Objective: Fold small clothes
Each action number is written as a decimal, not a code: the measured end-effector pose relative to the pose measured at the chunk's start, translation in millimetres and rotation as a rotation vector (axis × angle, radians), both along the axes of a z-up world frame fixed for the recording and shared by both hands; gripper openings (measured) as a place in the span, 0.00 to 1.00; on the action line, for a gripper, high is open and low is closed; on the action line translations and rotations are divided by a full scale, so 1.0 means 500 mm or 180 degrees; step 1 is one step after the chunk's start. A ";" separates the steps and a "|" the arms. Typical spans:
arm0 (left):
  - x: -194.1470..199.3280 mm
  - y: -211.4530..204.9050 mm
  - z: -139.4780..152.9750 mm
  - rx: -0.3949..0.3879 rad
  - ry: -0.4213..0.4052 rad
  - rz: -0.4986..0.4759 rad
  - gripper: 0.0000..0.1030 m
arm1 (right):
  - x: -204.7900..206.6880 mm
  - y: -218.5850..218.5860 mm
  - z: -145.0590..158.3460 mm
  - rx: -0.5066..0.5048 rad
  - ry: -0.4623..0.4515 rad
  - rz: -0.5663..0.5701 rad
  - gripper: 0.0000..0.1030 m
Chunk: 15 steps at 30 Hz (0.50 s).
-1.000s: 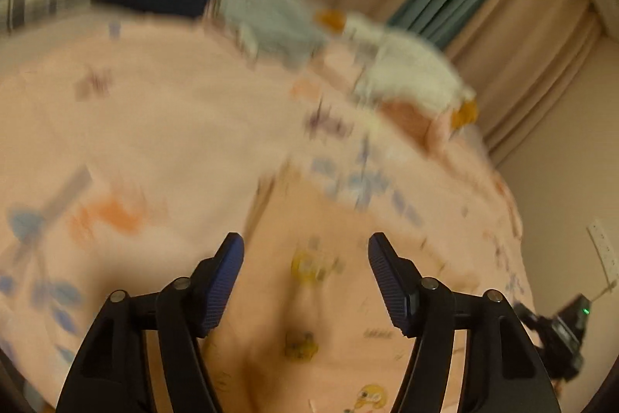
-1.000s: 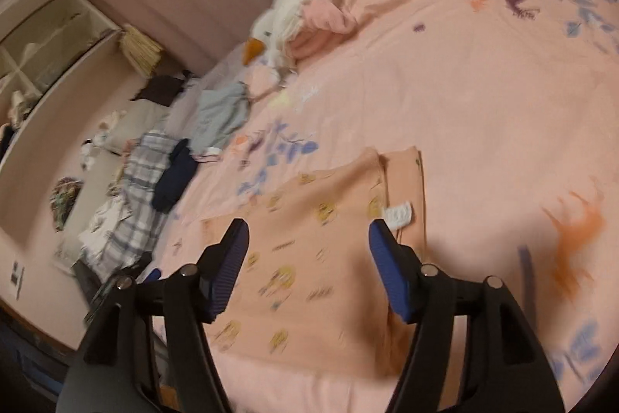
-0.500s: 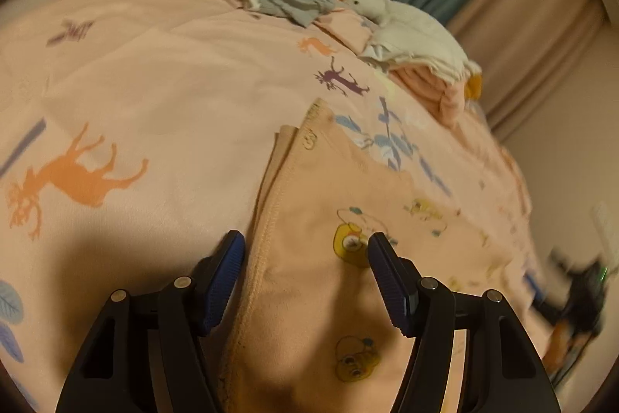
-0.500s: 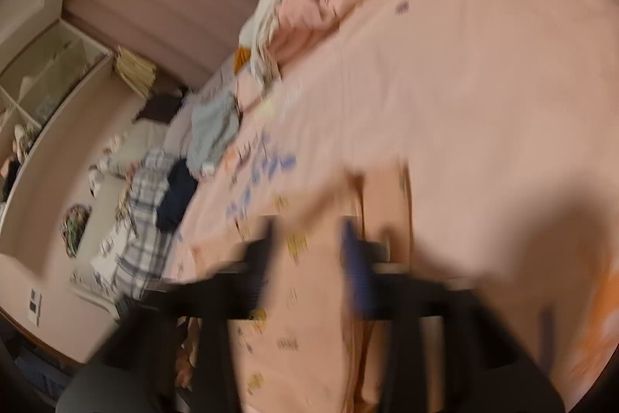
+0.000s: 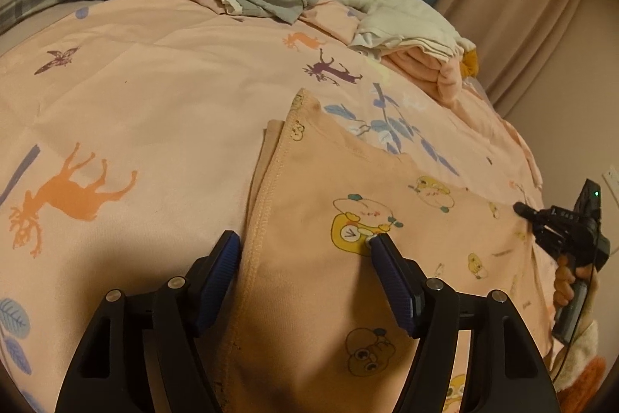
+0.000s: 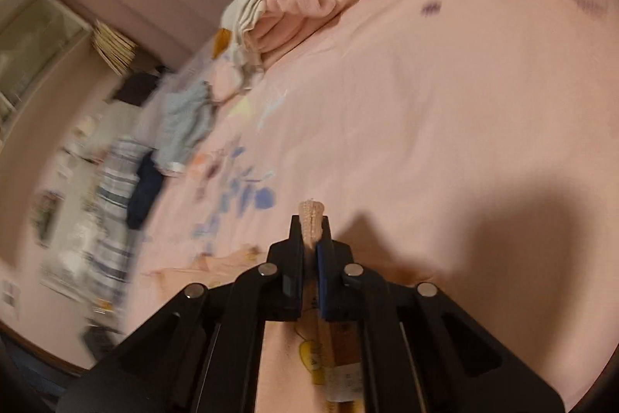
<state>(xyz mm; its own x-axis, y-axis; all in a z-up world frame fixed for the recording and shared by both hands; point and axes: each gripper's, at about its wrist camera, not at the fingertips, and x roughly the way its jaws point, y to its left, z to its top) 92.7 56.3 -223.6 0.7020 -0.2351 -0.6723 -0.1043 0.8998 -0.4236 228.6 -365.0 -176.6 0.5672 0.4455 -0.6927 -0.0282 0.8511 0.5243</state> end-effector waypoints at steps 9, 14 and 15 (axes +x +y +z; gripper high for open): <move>-0.001 -0.007 0.001 0.0044 -0.0005 -0.0039 0.71 | -0.060 -0.094 -0.011 0.0285 0.0355 -0.0208 0.39; -0.001 -0.010 0.001 0.0079 0.0001 -0.0040 0.72 | -0.172 -0.050 0.015 0.0301 0.0250 0.0328 0.52; -0.001 -0.012 0.002 0.0098 0.0003 -0.0040 0.72 | -0.192 -0.040 0.009 0.0240 0.0280 0.0393 0.46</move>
<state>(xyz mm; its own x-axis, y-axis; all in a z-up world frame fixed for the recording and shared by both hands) 92.3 50.3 -222.8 0.6985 -0.2231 -0.6800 -0.0934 0.9136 -0.3957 132.8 -385.1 -171.9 0.4435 0.5607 -0.6992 -0.0814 0.8021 0.5916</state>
